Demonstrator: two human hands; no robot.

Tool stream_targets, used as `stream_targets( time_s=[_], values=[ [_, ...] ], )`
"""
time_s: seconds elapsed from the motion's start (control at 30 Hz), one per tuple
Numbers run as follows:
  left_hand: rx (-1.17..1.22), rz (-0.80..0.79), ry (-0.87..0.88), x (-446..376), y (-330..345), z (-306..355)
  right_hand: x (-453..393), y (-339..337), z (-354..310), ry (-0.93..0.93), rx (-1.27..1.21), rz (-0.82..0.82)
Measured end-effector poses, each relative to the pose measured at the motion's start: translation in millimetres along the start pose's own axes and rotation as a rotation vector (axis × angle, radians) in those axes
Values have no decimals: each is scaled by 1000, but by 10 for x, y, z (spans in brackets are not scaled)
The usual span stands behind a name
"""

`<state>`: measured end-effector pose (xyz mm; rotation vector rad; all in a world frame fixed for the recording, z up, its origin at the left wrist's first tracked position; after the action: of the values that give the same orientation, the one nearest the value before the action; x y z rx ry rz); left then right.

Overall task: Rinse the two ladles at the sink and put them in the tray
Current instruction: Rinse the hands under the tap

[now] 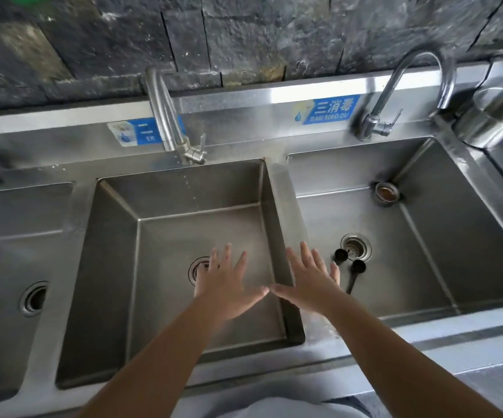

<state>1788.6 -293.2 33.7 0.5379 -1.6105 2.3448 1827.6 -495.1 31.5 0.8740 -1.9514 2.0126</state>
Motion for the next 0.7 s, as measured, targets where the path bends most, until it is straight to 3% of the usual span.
stream_targets(
  time_s=[0.4,0.6,0.7],
  values=[
    [135,-127,173,-736,383,1856,-191,28,1757,129,-33,-44],
    [82,-299,150,-1259,1000,2296,-471,462,2300,316,-199,-185],
    [49,-361,88,-1535,1384,2365,-740,763,2383,318,-265,-303]
  ],
)
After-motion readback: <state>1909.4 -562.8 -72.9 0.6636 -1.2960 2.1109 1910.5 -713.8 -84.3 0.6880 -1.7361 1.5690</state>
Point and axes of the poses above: each hand's wrist, its own x-axis away from the middle knuckle, its own y-axis out of the palm, z = x × y, the point moved 1 cm from there along -x, towards the middle knuckle, and after that the axes turned 14 degrees about x, right-handed, at the moved point
